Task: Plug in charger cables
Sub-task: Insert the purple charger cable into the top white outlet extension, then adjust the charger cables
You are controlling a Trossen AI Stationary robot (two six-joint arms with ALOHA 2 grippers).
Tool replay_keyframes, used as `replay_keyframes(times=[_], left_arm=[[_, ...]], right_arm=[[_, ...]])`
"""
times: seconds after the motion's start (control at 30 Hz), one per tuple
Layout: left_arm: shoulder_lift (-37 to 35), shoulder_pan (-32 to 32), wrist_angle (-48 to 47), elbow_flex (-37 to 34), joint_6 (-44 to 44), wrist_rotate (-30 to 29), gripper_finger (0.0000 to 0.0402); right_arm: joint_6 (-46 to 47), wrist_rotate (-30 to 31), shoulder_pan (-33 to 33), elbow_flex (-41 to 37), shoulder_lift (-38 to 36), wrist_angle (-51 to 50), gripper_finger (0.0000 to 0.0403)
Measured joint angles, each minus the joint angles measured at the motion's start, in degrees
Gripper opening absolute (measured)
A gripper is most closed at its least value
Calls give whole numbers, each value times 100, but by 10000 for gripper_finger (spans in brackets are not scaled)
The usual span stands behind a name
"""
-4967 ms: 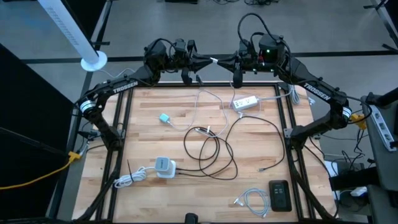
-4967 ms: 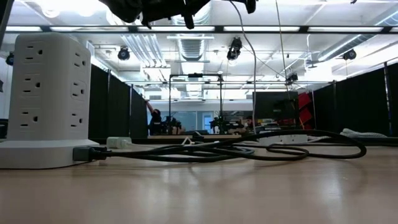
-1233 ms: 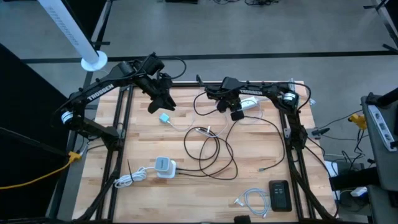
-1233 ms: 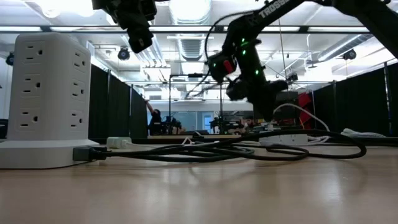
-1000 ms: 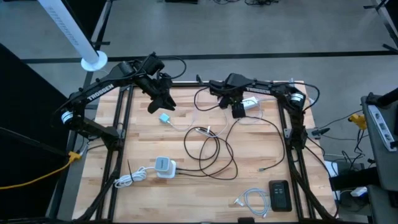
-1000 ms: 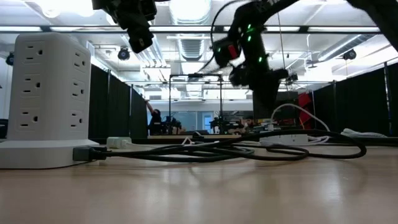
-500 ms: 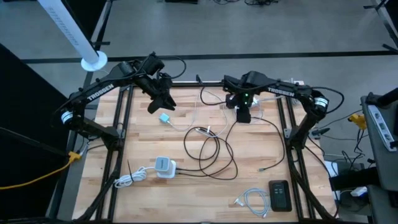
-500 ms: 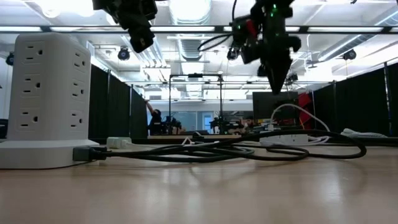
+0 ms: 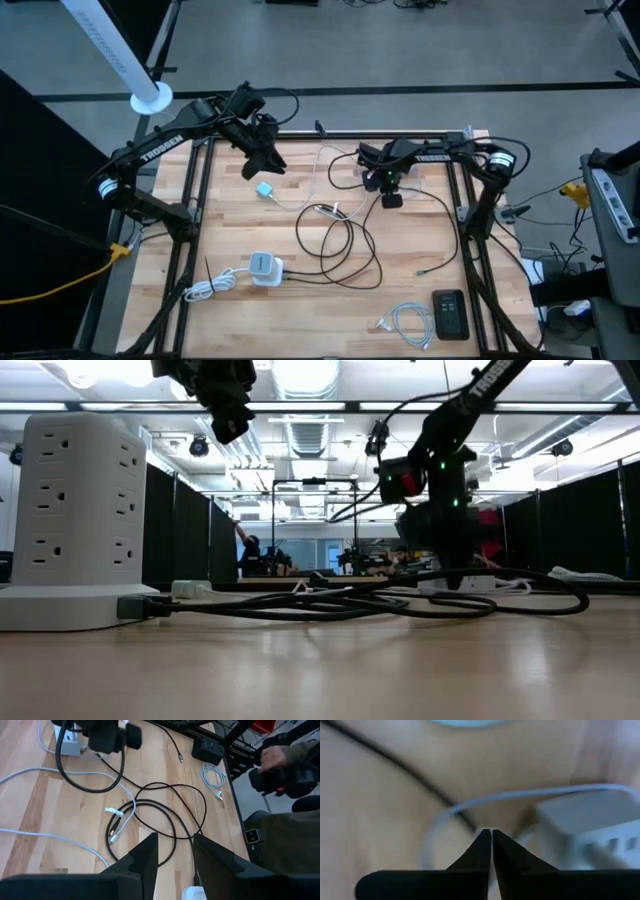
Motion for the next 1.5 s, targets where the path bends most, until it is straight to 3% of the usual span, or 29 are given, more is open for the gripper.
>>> replay_keyframes(times=[0.17,0.5,0.6,0.83,0.97,1.2,1.4,1.5], left_arm=[[0,0,295,0,-290,0,109],[0,0,408,0,-454,0,110],[0,1,279,0,-425,0,110],[0,0,1,-19,288,13,110],[-3,1,-2,-200,673,14,110],[-4,0,-5,-912,983,13,110],[-9,0,446,-1825,856,26,110],[-4,0,989,-2355,323,22,110]], right_arm=[[-290,762,-259,122,148,331,1],[107,903,-476,964,17,47,0],[398,510,-392,1221,-136,-472,0],[1516,-1347,130,1298,-684,-811,0],[2072,-1383,713,1244,-720,-687,0],[2846,-1338,1512,1202,-415,443,0],[2194,-1295,1638,1079,-52,63,0],[1626,-1270,1618,982,238,60,0]])
